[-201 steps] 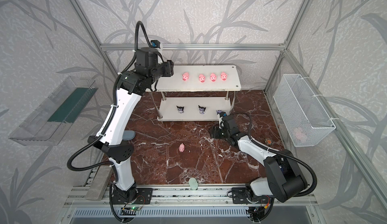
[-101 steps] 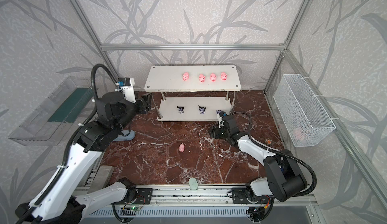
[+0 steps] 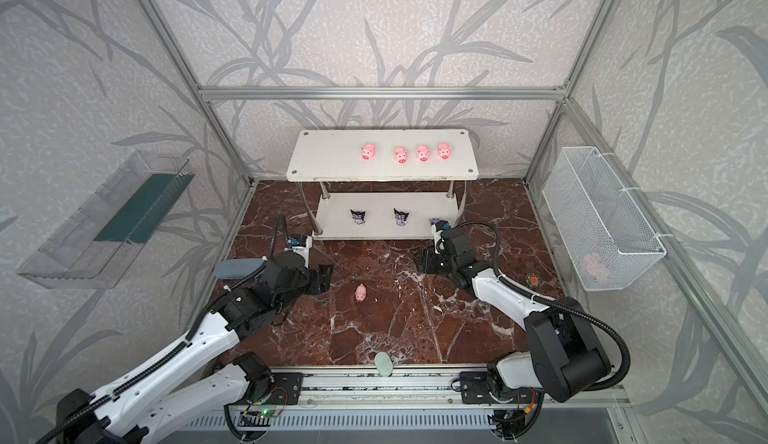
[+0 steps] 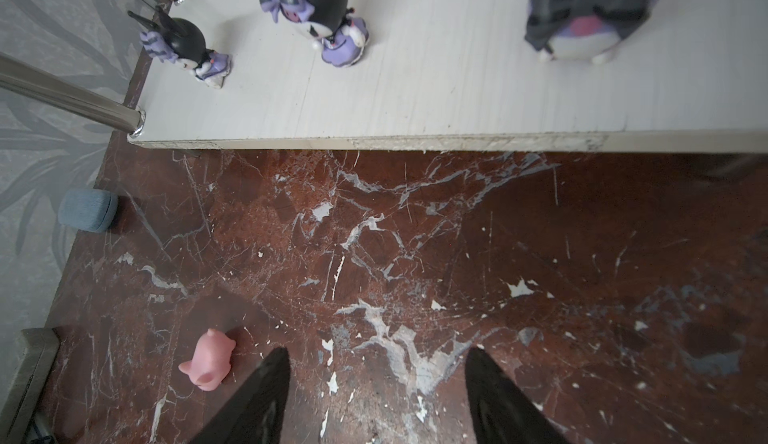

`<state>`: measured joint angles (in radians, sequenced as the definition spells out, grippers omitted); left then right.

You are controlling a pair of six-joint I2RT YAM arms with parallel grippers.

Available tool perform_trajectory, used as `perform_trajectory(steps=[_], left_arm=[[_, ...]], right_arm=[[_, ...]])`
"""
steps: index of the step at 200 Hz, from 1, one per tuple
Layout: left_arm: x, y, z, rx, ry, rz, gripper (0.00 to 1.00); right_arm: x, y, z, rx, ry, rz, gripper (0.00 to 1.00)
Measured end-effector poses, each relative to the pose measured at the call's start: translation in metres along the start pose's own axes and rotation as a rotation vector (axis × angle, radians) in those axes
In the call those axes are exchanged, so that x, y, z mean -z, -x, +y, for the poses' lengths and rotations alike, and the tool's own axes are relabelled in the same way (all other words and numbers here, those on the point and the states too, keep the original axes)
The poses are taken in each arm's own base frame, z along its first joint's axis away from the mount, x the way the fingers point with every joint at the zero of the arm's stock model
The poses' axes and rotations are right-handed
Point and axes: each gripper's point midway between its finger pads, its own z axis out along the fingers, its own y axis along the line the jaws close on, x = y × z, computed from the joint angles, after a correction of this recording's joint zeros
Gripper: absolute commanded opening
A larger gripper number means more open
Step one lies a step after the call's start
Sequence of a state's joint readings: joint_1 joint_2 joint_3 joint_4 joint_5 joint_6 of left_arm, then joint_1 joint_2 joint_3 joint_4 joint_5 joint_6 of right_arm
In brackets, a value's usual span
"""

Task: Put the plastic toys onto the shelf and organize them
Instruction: 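Lower the left gripper over the last pink pig and close it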

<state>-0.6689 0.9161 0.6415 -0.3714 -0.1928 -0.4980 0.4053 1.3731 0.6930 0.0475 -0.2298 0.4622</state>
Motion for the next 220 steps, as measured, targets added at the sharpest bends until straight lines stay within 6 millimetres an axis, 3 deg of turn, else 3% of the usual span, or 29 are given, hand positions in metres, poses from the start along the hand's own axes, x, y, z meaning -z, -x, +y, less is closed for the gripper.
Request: perform_trajectory(steps=[92, 131, 220], left_arm=[[-0.072, -0.063, -0.030, -0.048, -0.017, 0.216, 0.80], [-0.086, -0.080, -0.043, -0.055, -0.036, 0.276, 0.80], [-0.102, -0.089, -0.059, -0.064, -0.056, 0.322, 0.80]], right_arm=[[0.016, 0.002, -0.002, 0.018, -0.020, -0.048, 0.68], [0.021, -0.004, -0.006, 0.017, -0.031, -0.053, 0.68], [0.022, -0.012, -0.014, 0.013, -0.057, -0.048, 0.68]])
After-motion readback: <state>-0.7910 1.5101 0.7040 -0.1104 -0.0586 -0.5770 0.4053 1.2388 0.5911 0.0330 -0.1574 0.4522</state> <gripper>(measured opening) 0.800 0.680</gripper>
